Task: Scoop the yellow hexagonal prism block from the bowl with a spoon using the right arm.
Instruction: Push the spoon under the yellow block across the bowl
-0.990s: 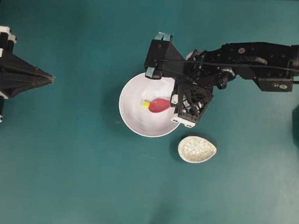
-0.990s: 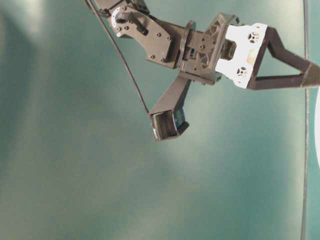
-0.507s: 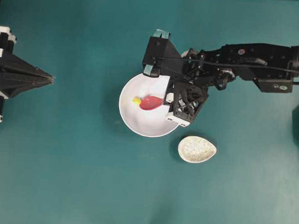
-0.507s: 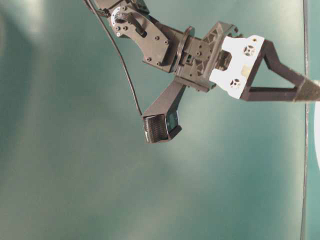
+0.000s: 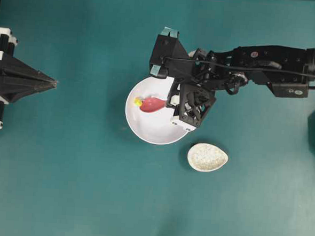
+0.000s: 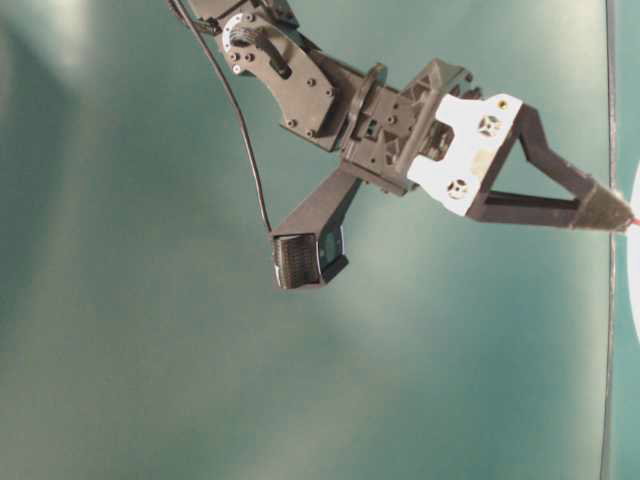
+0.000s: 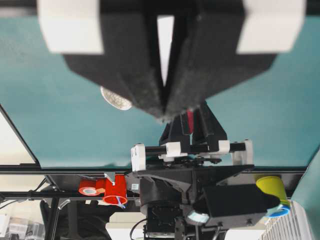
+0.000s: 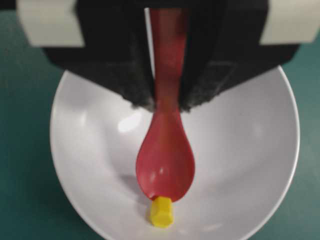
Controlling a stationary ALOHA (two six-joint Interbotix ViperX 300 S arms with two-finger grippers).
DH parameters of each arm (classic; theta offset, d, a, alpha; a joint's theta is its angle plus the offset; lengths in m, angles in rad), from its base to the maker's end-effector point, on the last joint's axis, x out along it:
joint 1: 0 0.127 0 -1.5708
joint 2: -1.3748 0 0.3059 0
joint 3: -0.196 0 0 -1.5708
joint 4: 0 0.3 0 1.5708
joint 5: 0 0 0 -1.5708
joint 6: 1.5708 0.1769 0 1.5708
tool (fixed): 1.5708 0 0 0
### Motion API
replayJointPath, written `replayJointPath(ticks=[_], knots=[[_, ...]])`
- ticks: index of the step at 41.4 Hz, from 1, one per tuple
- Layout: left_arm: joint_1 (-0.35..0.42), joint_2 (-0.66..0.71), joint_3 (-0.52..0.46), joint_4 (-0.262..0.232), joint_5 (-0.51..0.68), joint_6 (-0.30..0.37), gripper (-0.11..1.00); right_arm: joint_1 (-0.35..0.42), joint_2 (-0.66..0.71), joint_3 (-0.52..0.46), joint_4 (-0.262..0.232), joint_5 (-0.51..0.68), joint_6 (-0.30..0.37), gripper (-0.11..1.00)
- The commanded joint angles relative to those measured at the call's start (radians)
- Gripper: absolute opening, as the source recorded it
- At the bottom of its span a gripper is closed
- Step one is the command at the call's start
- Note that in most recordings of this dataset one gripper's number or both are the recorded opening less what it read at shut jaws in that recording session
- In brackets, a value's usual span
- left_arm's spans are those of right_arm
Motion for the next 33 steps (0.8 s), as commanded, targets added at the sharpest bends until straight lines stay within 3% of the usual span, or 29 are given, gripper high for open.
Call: replayJointPath(ticks=[1,33], knots=[[0.0,0.008,-0.006,0.003,-0.003,-0.002,0.0,0.002,-0.017,-0.017,-0.002,-0.012,0.0,0.23],[0.0,0.009,-0.006,0.003,-0.003,-0.002,0.0,0.008,-0.052,-0.02,-0.002,-0.064,0.0,0.23]])
